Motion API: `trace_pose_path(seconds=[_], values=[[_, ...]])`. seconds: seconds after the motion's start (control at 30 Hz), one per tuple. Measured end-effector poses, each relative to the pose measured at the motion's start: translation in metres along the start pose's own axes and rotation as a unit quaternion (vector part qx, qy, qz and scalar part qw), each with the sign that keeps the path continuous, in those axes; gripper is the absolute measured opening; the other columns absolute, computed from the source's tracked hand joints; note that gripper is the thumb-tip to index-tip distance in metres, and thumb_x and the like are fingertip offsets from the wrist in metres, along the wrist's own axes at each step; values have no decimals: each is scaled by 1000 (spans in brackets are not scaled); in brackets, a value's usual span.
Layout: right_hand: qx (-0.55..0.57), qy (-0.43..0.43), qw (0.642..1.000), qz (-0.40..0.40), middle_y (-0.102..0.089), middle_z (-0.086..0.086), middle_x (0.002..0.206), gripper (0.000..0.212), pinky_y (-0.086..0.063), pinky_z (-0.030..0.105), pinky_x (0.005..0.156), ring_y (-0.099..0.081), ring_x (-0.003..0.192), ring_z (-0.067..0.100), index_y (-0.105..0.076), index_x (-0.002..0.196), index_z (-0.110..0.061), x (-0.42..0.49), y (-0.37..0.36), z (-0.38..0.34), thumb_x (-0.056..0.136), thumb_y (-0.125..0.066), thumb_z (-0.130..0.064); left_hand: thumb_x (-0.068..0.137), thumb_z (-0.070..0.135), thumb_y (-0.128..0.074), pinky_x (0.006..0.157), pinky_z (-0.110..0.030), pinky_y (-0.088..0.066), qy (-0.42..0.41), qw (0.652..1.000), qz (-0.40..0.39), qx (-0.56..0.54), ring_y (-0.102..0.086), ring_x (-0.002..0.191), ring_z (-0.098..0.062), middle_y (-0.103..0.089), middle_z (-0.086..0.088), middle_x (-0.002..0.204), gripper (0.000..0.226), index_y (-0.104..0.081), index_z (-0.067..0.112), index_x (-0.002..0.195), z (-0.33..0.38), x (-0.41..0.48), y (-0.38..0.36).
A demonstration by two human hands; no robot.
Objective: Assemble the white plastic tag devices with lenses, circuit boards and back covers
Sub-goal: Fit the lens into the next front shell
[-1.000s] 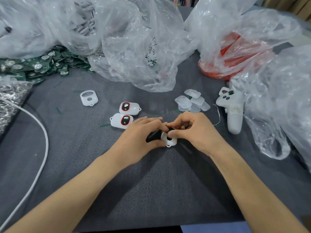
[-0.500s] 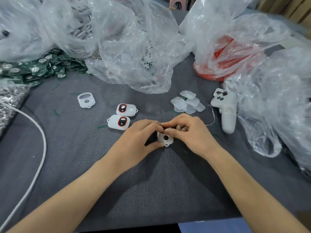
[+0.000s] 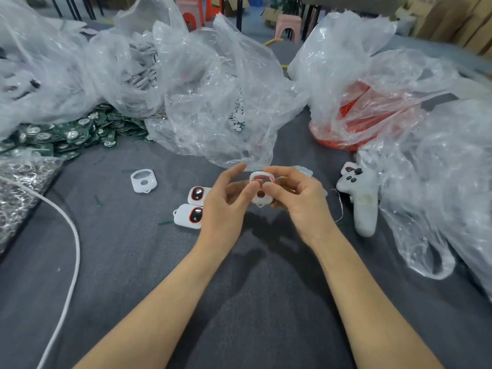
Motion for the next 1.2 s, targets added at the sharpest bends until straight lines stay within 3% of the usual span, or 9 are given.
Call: trace_pose_path(seconds=[0.2, 0.3, 0.4, 0.53, 0.73, 0.93, 1.07, 1.2], values=[[-10, 18, 1000, -13, -71, -4, 77, 25, -51, 19, 61, -66, 73, 9, -70, 95, -24, -1, -4, 2, 79, -72, -4, 91, 11, -61, 85, -27, -55, 32, 996, -53, -60, -69, 99, -19, -74, -5, 104, 23, -68, 13, 112, -13, 8, -3], [30, -3, 999, -19, -74, 0, 84, 23, -51, 21, 63, -66, 77, 14, -71, 98, -22, -2, -7, 6, 76, -74, -16, 83, 20, -66, 85, -29, -54, 59, 989, -71, -119, -68, 100, -23, -73, -10, 105, 26, -70, 14, 107, -18, 9, -5], [51, -22, 998, -20, -73, 2, 88, 29, -49, 33, 70, -66, 82, 18, -72, 99, -24, -2, -8, 11, 71, -73, -28, 78, 20, -65, 83, -26, -54, 75, 976, -98, -182, -68, 98, -20, -73, -8, 103, 27, -72, 15, 103, -21, 11, -7], [88, -48, 995, -23, -74, 5, 95, 33, -43, 46, 79, -65, 89, 24, -73, 98, -23, -3, -11, 20, 66, -75, -31, 79, 15, -62, 80, -25, -55, 103, 956, -137, -238, -68, 95, -16, -73, -5, 102, 27, -71, 15, 105, -25, 12, -13], [146, -62, 986, -57, -74, 3, 89, 34, -55, 33, 71, -69, 81, 17, -70, 95, -17, -4, -18, 17, 63, -75, -28, 77, 17, -68, 82, -28, -56, 151, 922, -194, -298, -70, 86, -12, -74, 1, 89, 25, -76, 21, 100, -26, 5, -25], [205, -72, 974, -70, -73, 2, 85, 18, -57, 29, 65, -69, 77, 16, -74, 83, -21, -4, -20, 17, 66, -73, -22, 60, 26, -89, 87, -31, -55, 171, 902, -221, -330, -69, 93, -16, -73, -2, 98, 46, -74, 21, 103, -25, -1, -31], [263, -94, 956, -93, -72, 4, 88, 19, -57, 27, 69, -69, 80, 15, -76, 87, -17, -5, -25, 21, 73, -64, -12, 80, 17, -66, 79, -27, -55, 190, 899, -210, -335, -70, 89, -13, -73, 4, 90, 24, -75, 23, 102, -27, -2, -29], [278, -103, 951, -91, -73, 6, 88, 22, -57, 26, 71, -69, 80, 16, -74, 87, -16, -5, -25, 23, 65, -71, -14, 83, 14, -58, 76, -27, -56, 197, 898, -200, -340, -70, 87, -12, -73, 2, 92, 26, -75, 23, 100, -30, -2, -28]])
Point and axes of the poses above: each hand's wrist, its own x-axis towards the middle knuckle, its own y-axis out of the back of the hand, z = x × y, the point moved 10 cm from there along x, towards the middle knuckle
